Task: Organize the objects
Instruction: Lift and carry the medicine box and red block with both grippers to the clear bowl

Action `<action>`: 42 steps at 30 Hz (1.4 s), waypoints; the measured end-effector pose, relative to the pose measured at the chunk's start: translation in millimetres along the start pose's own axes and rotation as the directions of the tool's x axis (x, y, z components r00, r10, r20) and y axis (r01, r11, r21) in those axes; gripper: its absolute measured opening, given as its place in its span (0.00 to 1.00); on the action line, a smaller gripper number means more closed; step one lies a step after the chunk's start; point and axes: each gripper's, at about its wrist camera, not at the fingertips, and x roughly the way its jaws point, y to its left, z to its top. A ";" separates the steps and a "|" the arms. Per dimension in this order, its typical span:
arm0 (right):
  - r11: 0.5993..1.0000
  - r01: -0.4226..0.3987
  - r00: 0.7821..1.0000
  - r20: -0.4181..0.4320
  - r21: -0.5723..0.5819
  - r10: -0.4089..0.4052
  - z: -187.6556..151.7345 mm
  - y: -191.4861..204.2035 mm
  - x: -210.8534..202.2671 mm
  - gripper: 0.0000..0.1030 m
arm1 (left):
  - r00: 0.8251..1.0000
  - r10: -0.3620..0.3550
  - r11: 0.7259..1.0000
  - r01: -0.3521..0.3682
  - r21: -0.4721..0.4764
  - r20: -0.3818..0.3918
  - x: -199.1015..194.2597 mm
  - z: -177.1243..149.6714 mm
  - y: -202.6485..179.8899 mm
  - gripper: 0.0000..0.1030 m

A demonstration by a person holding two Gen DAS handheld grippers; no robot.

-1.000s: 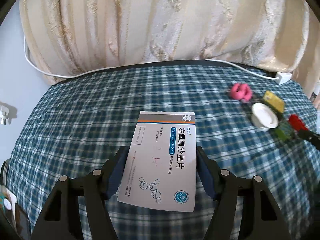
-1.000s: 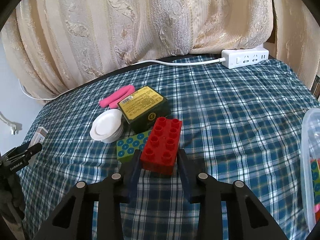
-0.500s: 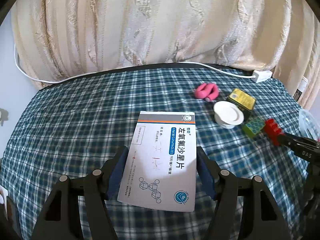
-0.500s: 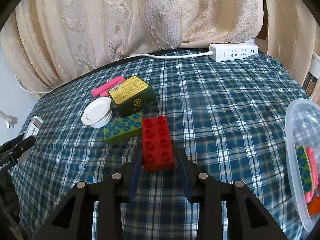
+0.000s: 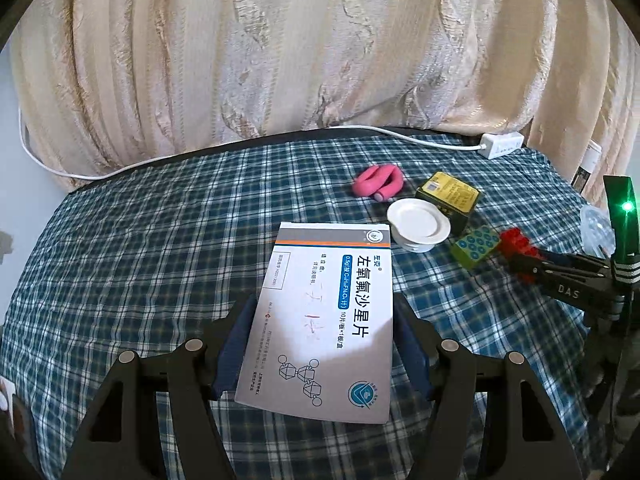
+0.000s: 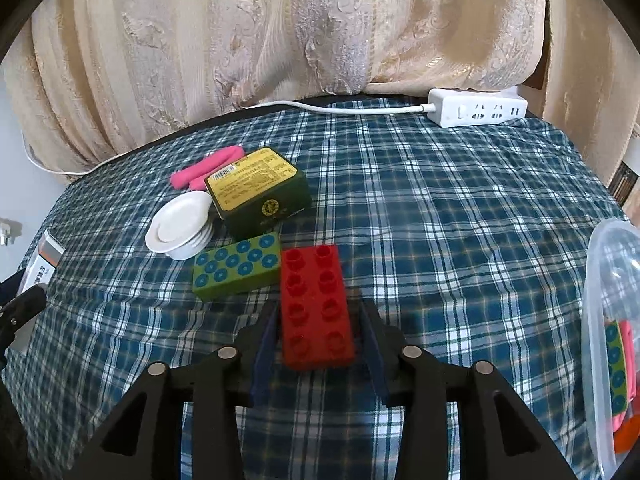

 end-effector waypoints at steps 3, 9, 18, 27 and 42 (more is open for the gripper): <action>1.000 -0.008 1.000 0.006 0.006 0.008 -1.8 -1.8 -2.9 0.32 | 1.000 -0.004 1.000 0.004 0.005 -0.001 -0.3 1.1 -4.7 0.66; 0.999 -0.032 0.999 0.038 0.032 0.030 -5.8 -9.9 -18.3 0.32 | 1.000 -0.018 0.999 0.018 0.032 -0.002 -0.6 1.8 -18.9 0.66; 0.996 -0.055 0.995 0.088 0.073 0.048 -13.9 -26.9 -46.1 0.32 | 0.999 -0.039 0.997 0.038 0.069 0.003 -5.9 4.3 -45.1 0.66; 0.992 -0.026 0.989 0.150 0.127 0.006 -23.1 -63.2 -78.1 0.32 | 0.997 -0.070 0.990 0.069 0.121 0.009 -8.3 4.3 -84.5 0.66; 0.968 0.047 0.974 0.204 0.246 -0.099 -46.0 -139.5 -118.6 0.32 | 0.988 -0.153 0.961 0.149 0.235 0.002 -7.1 8.4 -164.5 0.66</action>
